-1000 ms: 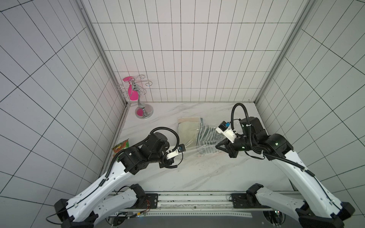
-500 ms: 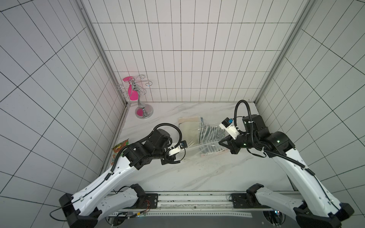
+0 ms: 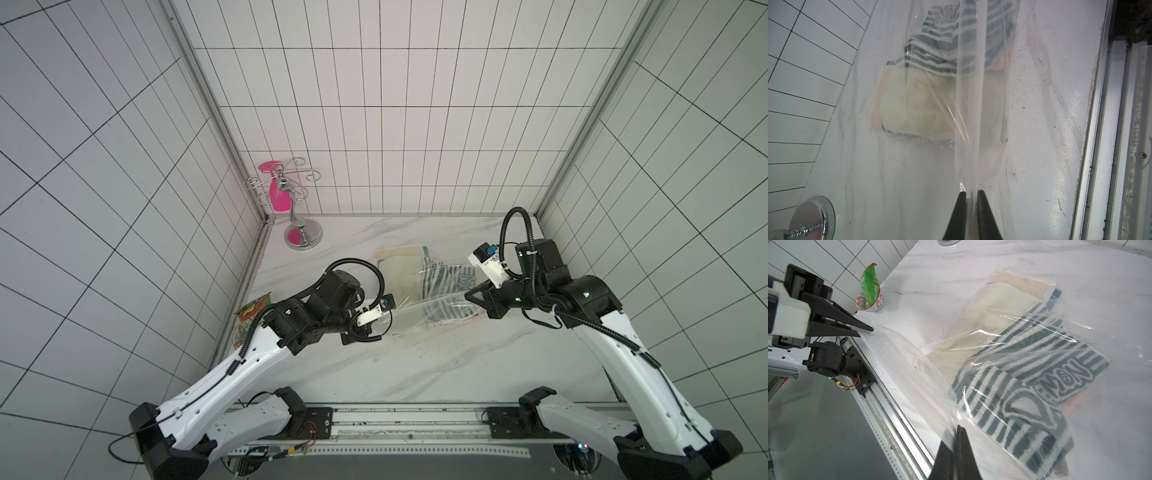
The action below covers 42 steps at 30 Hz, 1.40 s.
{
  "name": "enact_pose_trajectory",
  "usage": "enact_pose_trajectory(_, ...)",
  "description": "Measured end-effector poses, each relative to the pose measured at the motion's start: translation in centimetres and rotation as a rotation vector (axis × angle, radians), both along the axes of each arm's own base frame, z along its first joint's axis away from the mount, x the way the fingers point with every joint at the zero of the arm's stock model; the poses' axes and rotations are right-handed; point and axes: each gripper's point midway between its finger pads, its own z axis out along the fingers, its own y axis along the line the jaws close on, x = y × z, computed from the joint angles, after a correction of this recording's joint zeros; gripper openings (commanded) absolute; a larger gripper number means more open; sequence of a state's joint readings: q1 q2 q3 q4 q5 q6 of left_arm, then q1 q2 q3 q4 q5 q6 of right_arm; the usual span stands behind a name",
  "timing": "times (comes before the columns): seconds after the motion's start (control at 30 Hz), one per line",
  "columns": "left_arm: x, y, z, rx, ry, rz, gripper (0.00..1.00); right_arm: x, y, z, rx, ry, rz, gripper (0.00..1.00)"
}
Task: Place the folded towel into the vacuum bag
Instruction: Close the vacuum bag at the center of the board.
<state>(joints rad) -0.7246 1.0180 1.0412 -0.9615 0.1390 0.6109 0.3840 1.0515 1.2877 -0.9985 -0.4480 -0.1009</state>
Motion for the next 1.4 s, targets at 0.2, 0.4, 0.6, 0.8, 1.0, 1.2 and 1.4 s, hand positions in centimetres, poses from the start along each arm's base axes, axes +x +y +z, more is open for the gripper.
enact_pose_trajectory(0.2,0.3,1.4,-1.3,0.081,0.016,0.041,0.14,0.6,-1.6,0.2,-0.026,-0.029,-0.066,0.0)
enact_pose_trajectory(0.4,-1.4,8.7,-5.5,0.411,0.148,0.172,0.23,1.6,-3.3,1.2,-0.03,-0.082,-0.167,0.0)
enact_pose_trajectory(0.6,-1.1,9.6,-4.0,0.476,0.148,0.197,0.41,-0.5,0.4,1.2,-0.032,-0.091,-0.025,0.0)
enact_pose_trajectory(0.8,0.6,8.3,2.6,0.317,-0.005,0.239,0.41,-0.6,1.3,0.3,-0.036,-0.07,-0.004,0.0)
enact_pose_trajectory(1.0,-0.3,6.4,10.3,0.026,-0.154,0.205,0.45,-2.6,2.7,-1.4,-0.044,-0.021,0.084,0.0)
enact_pose_trajectory(1.2,-0.1,4.9,11.9,-0.102,-0.15,0.22,0.45,-8.3,4.5,-4.7,-0.014,0.142,0.218,0.26)
enact_pose_trajectory(1.4,3.6,2.0,10.8,-0.173,-0.076,0.316,0.4,-8.9,5.2,-6.2,0.022,0.314,0.137,0.71)
